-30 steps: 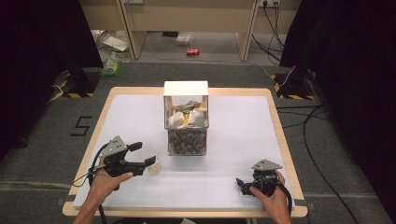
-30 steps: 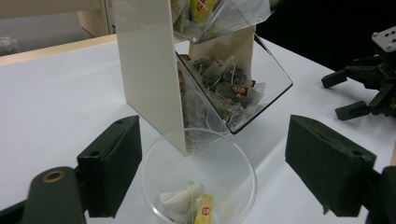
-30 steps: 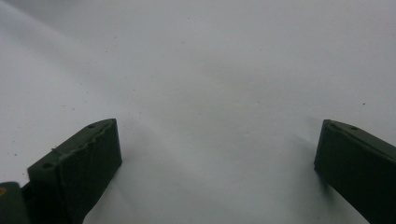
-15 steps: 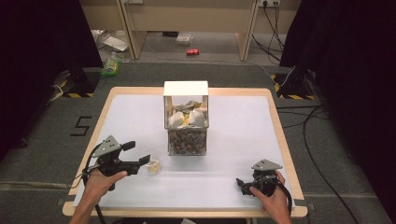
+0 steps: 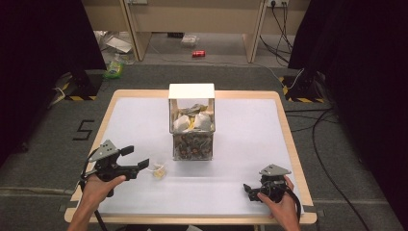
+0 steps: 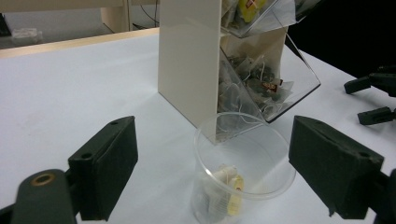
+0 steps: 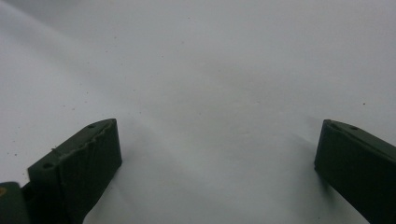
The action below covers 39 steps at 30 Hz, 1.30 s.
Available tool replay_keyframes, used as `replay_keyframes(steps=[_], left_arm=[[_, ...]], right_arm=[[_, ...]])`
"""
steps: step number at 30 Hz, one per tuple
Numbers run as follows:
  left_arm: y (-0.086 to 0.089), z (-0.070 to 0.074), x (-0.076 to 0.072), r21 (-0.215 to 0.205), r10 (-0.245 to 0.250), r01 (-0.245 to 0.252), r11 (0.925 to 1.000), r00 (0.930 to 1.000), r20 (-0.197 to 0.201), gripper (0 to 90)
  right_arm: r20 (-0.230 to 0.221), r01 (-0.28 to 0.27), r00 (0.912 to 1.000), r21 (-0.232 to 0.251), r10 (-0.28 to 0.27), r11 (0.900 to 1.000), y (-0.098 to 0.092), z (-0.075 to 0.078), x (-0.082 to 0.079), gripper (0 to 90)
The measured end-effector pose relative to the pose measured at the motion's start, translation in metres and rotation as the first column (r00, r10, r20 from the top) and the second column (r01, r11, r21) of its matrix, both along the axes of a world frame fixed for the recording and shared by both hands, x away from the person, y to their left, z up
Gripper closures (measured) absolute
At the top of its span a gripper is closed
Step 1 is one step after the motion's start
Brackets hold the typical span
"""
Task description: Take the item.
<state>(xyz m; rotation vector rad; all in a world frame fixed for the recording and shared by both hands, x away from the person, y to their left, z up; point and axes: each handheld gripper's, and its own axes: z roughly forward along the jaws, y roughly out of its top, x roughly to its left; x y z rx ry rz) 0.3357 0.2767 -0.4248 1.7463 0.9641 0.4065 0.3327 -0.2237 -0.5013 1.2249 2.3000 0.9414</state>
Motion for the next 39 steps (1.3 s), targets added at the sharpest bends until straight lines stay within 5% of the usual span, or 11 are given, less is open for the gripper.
replay_keyframes(steps=[39], left_arm=[[0.029,-0.014,0.006,0.017,0.084,-0.084,0.9963,0.9957,-0.038,15.1]], right_arm=[[0.006,-0.005,1.0,-0.005,0.005,1.0,0.0,0.0,0.0,1.4]])
